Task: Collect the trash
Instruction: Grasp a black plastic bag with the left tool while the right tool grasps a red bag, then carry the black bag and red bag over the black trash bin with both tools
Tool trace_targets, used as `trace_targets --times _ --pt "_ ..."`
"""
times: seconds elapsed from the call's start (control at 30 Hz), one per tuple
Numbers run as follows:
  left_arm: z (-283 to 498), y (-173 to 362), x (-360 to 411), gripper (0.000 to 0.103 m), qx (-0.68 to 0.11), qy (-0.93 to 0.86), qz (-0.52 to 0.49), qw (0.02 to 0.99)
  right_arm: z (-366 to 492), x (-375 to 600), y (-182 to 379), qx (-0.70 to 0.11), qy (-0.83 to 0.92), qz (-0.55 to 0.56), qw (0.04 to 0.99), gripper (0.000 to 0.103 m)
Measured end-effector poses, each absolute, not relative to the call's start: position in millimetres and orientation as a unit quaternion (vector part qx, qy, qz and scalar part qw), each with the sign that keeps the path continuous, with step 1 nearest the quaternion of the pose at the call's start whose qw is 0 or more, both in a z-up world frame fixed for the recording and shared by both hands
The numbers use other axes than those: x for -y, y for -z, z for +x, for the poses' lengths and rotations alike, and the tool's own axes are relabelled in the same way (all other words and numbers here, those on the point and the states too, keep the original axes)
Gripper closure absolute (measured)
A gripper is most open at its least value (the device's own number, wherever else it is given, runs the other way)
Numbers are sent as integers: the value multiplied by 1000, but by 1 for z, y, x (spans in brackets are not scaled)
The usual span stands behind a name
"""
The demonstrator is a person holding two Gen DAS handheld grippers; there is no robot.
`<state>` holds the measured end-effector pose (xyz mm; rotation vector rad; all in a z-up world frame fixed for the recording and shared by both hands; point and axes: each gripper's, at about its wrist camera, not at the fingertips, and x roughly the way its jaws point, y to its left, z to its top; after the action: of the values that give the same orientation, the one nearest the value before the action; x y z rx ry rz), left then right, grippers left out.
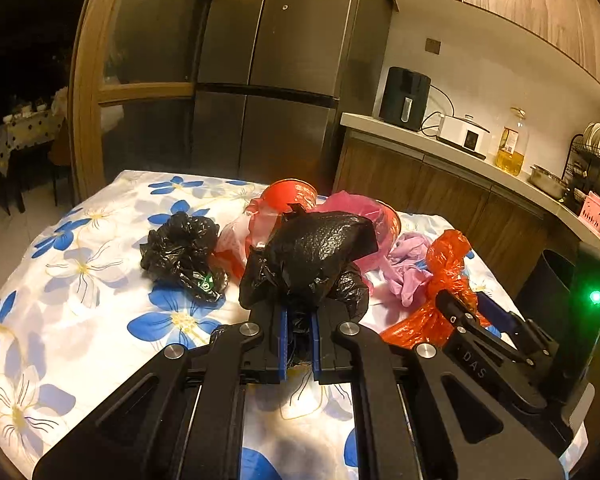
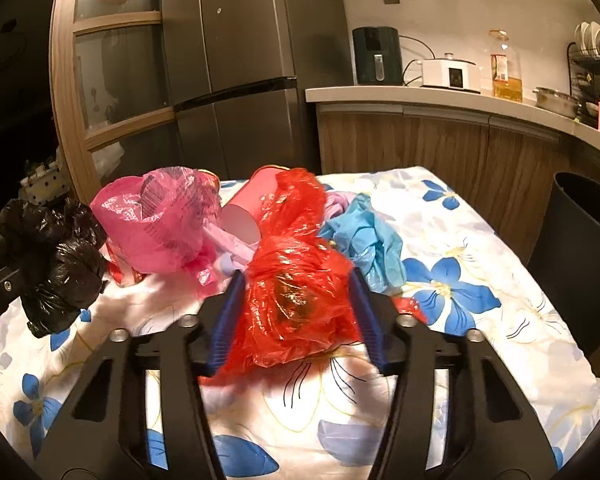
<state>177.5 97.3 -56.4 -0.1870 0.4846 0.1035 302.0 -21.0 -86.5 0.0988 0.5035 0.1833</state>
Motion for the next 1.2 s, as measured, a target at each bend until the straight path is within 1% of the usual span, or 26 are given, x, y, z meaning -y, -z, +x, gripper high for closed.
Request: trace_targets --times 0.13,0.3,0.63,0.87,1.2 --pt "178 55 -97 94 -238 -51 -92 965 297 22 87 -248 -103 46 962 69" --pt "176 50 -94 94 -233 -54 -86 967 284 32 79 -238 -110 53 964 75" --pt "166 34 -63 95 -213 -38 -67 974 242 68 41 -187 -104 69 974 75" --pt "164 23 -34 95 -206 -19 -53 977 218 97 29 -166 -80 72 980 75" --pt "172 3 20 95 -186 18 -29 982 205 141 13 -139 -44 79 986 75"
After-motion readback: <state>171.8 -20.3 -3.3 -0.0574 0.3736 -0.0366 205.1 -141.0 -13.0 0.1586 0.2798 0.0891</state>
